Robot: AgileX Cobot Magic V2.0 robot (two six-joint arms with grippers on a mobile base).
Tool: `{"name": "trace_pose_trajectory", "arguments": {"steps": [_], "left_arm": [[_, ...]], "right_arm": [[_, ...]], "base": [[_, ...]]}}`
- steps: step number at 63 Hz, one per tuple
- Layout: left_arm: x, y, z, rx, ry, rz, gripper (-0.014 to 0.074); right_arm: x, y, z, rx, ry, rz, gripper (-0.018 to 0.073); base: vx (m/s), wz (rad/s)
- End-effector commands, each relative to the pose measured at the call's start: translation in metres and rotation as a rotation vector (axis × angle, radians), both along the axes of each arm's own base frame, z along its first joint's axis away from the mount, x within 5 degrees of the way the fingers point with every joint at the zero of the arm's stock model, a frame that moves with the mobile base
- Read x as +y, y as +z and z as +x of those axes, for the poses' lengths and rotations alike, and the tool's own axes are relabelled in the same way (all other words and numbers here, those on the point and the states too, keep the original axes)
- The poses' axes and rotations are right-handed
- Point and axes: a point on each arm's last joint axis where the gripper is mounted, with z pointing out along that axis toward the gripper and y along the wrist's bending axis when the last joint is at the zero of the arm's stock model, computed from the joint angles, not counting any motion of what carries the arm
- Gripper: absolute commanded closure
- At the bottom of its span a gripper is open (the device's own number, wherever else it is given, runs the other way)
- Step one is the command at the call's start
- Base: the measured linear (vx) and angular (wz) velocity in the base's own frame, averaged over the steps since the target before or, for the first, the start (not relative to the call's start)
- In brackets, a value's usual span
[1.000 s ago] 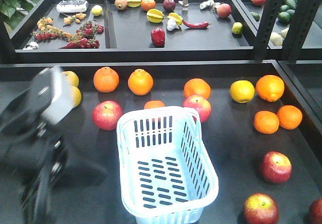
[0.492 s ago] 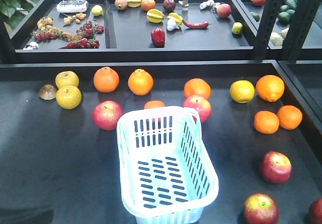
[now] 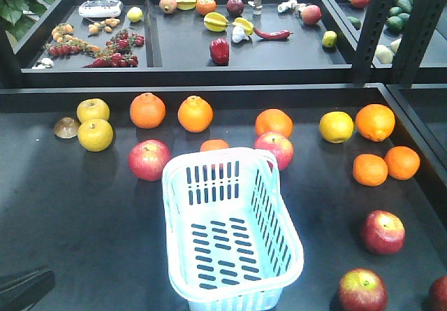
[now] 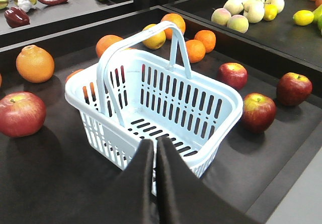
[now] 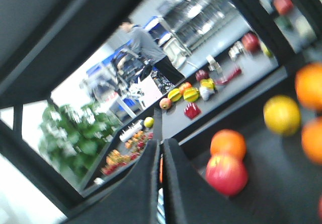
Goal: Pick three apples into basket with both arms
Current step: 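Reach the right gripper down over the red apple nearest the robot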
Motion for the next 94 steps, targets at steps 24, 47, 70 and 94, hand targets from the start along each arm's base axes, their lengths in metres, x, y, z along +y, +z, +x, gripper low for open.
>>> {"name": "trace_pose_trajectory", "arguments": {"steps": [24, 47, 70, 94], "left_arm": [[0.0, 0.012, 0.003, -0.027, 0.031, -0.061, 0.0603], [0.0, 0.012, 0.003, -0.026, 0.03, -0.06, 0.0603], [0.0, 0.011, 0.002, -0.025, 0.028, -0.06, 0.0603], [0.0, 0.011, 0.002, -0.023, 0.027, -0.06, 0.0603]], "right_arm": [[0.009, 0.087, 0.08, 0.731, 0.369, -0.632, 0.0249], [0.016, 0.048, 0.142, 0.909, 0.543, -0.569, -0.0158], [0.01, 0.002, 0.173, 1.183, 0.639, -0.601, -0.0067], [0.01, -0.058, 0.21, 1.391, 0.68, -0.501, -0.0054]], "base": [[0.0, 0.0], [0.0, 0.0], [0.0, 0.0], [0.0, 0.0]]}}
